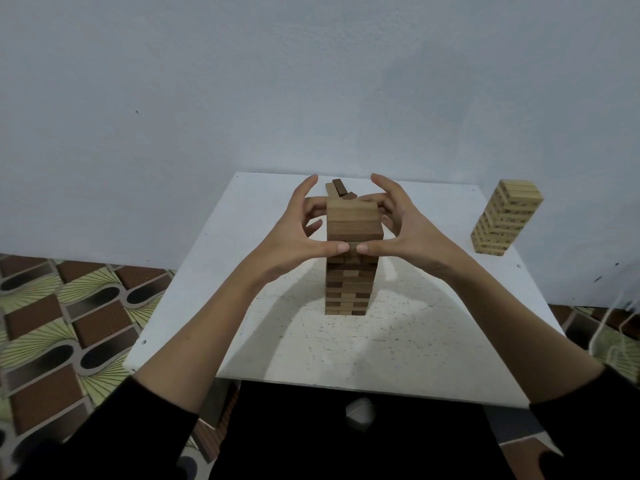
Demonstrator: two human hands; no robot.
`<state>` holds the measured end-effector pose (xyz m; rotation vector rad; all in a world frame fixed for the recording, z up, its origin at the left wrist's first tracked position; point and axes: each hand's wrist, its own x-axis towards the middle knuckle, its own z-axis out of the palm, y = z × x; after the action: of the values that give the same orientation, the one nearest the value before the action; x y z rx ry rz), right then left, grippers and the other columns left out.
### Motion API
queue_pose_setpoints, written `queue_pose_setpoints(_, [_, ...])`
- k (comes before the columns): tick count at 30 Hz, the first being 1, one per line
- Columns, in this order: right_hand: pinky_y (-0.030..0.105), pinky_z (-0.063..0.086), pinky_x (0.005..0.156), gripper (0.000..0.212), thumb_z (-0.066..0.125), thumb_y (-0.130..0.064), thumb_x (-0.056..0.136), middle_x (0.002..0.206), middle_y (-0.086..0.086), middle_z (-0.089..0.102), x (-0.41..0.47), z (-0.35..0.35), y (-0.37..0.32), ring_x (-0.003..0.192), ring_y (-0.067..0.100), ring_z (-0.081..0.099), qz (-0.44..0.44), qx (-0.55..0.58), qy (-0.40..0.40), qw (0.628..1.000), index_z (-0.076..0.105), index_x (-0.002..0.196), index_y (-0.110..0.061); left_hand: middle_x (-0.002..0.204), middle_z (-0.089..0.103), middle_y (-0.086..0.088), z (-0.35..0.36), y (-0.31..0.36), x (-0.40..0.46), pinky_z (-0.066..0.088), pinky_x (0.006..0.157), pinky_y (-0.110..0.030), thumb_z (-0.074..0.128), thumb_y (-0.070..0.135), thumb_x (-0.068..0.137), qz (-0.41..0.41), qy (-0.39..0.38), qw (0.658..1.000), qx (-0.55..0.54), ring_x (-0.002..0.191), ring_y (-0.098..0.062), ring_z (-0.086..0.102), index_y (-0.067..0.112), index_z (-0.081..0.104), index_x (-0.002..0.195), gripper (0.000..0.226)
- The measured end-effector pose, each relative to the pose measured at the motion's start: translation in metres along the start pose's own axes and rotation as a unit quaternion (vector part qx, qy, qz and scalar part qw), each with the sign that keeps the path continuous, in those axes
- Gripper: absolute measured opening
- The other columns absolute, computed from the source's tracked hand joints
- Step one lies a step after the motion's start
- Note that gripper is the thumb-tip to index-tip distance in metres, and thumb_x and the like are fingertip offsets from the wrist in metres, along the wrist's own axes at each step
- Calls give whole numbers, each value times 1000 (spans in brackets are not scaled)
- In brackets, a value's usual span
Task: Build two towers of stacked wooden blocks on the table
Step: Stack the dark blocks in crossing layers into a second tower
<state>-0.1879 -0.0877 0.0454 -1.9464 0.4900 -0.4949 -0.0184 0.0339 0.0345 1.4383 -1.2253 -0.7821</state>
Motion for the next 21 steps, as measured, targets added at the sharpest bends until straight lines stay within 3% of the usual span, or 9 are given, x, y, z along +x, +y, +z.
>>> queue_pose_setpoints(9, [45,24,116,106,80,-42,56,128,-7,51,1,0,1,128,14,42,-5,1,0,1000,20,144,-35,119,55,9,1,-1,2,34,112,-31,78,5,74,4,9,1000,1,122,-3,48,22,10,150,103])
queue_pose_setpoints(15, [46,24,116,105,81,-35,59,129,-6,49,2,0,3,129,15,42,0,11,0,1000,20,144,-33,119,55,8,2,0,1,34,112,-33,78,19,64,6,8,1000,-12,122,-4,49,22,11,150,108])
queue_pose_setpoints(18, [46,23,116,109,81,-43,54,133,-8,47,2,-1,2,131,13,40,-5,19,-8,1000,19,143,-36,128,53,10,1,0,0,33,112,-34,81,31,61,9,-10,1000,-23,128,-4,45,23,10,150,114])
queue_pose_setpoints(21, [37,28,113,102,79,-44,58,136,-11,45,1,-13,0,133,9,38,-5,60,-8,998,22,141,-35,136,49,8,-6,-2,0,33,112,-35,70,45,65,7,-2,997,-79,131,-6,43,23,20,148,99])
